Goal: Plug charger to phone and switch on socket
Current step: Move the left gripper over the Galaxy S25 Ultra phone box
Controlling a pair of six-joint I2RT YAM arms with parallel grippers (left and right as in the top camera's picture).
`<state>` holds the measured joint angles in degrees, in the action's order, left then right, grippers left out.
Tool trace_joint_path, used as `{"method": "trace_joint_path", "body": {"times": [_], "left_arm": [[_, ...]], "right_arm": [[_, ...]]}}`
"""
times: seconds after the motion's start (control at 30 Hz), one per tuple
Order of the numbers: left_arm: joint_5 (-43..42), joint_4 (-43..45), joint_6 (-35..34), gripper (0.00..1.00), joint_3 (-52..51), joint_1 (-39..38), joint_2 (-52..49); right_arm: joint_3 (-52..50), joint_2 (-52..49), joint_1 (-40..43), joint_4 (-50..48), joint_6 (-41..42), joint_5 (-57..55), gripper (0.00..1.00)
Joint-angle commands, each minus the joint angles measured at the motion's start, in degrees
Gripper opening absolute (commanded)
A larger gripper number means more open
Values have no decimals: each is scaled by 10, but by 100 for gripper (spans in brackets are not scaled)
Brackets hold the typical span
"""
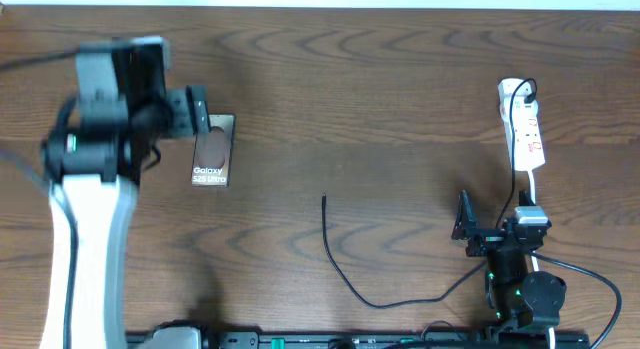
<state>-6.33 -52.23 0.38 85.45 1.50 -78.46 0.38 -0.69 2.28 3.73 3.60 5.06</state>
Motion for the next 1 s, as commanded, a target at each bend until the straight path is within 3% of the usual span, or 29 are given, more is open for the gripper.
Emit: {"method": "trace_joint_path", "body": {"times": [0.0, 0.37, 0.47, 0.5, 0.53, 0.6, 0.97], "left_arm": [[-12, -29, 20, 90, 47, 3, -71], [-11, -47, 20, 89, 46, 3, -166], [-5, -47, 20, 61, 44, 3, -186], [-3, -48, 20, 59, 43, 3, -192], [-3, -48, 19, 63, 43, 3, -199], [-3, -50, 19, 99, 43, 3, -209], [-1, -45, 25, 98, 34, 3, -215]], "right_arm": [[0, 3, -4, 3, -7, -4, 99], [0, 3, -4, 3, -7, -4, 99], [0, 3, -4, 3, -7, -4, 99], [0, 3, -4, 3, -7, -4, 99], [0, 3, -4, 3, -7, -4, 99], [0, 3, -4, 3, -7, -4, 99], [0, 3, -4, 3, -7, -4, 99]]}}
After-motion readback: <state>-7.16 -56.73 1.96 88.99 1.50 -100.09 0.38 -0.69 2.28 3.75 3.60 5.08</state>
